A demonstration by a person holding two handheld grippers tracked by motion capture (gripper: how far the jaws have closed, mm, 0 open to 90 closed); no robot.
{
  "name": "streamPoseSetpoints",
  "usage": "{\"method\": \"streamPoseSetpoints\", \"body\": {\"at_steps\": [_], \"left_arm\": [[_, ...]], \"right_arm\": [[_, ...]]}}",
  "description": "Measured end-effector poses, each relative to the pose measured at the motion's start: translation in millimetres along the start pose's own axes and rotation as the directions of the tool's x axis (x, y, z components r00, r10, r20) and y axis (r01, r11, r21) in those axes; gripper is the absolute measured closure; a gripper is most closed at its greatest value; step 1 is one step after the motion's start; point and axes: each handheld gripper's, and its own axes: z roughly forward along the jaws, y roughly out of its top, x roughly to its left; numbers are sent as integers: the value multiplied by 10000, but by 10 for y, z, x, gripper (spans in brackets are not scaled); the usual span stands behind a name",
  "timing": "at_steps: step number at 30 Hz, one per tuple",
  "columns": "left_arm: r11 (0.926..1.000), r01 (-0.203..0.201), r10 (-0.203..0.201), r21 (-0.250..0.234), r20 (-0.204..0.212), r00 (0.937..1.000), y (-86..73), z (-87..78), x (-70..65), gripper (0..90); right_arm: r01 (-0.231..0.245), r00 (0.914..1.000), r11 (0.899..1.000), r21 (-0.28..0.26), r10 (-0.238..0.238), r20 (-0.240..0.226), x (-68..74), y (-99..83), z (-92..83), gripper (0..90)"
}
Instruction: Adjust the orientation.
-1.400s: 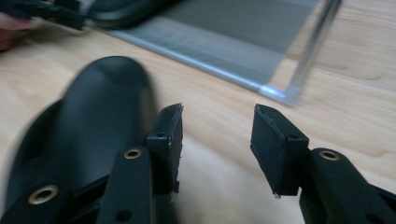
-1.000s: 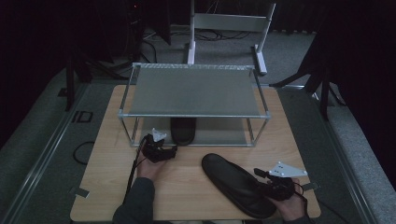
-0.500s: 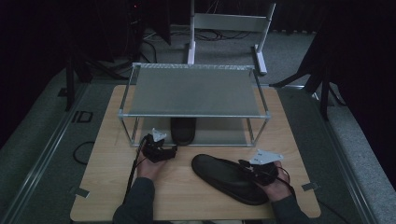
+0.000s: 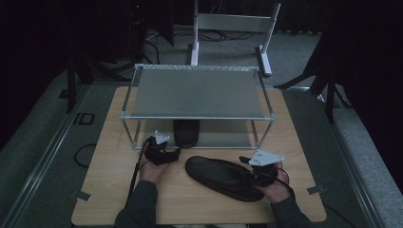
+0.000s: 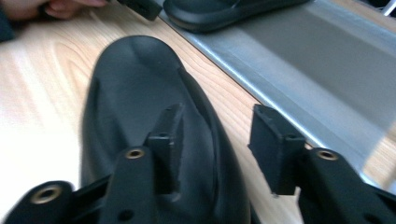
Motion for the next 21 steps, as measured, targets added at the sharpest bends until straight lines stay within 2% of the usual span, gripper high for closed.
{"method": "streamPoseSetpoints", "body": {"at_steps": [3, 4, 8, 11, 12, 15, 17, 19, 21], "left_arm": [[10000, -7, 7, 0, -13, 10000, 0, 0, -1, 254], [10000, -4, 4, 2, -14, 10000, 0, 0, -2, 255], [10000, -5, 5, 1, -18, 10000, 0, 1, -2, 254], [10000, -1, 1, -1, -15, 10000, 0, 1, -2, 254], [10000, -5, 5, 4, -15, 10000, 0, 0, -2, 255], [10000, 2, -2, -1, -11, 10000, 0, 1, -1, 254], [10000, 4, -4, -1, -10, 10000, 0, 1, -1, 254], [10000, 4, -4, -1, -9, 10000, 0, 1, -1, 255], [10000, 1, -1, -5, -12, 10000, 0, 1, -2, 254]], "right_arm": [[-233, 9996, 9997, -122, 236, 174, 13, -97, -172, 429], [-652, 9977, 9976, -248, 657, 192, 13, -179, -260, 396], [-990, 9949, 9949, -216, 994, 158, 48, -315, -325, 364], [-995, 9948, 9950, 89, 992, 230, 110, -436, -320, 335], [-861, 9959, 9953, 442, 847, 318, 120, -484, -286, 328], [-804, 9962, 9946, 658, 778, 403, 93, -503, -250, 323], [-821, 9963, 9944, 662, 802, 305, 54, -499, -235, 326], [-690, 9965, 9952, 689, 655, 514, 23, -490, -223, 328], [-797, 9952, 9948, 633, 758, 623, -34, -486, -201, 342]]}}
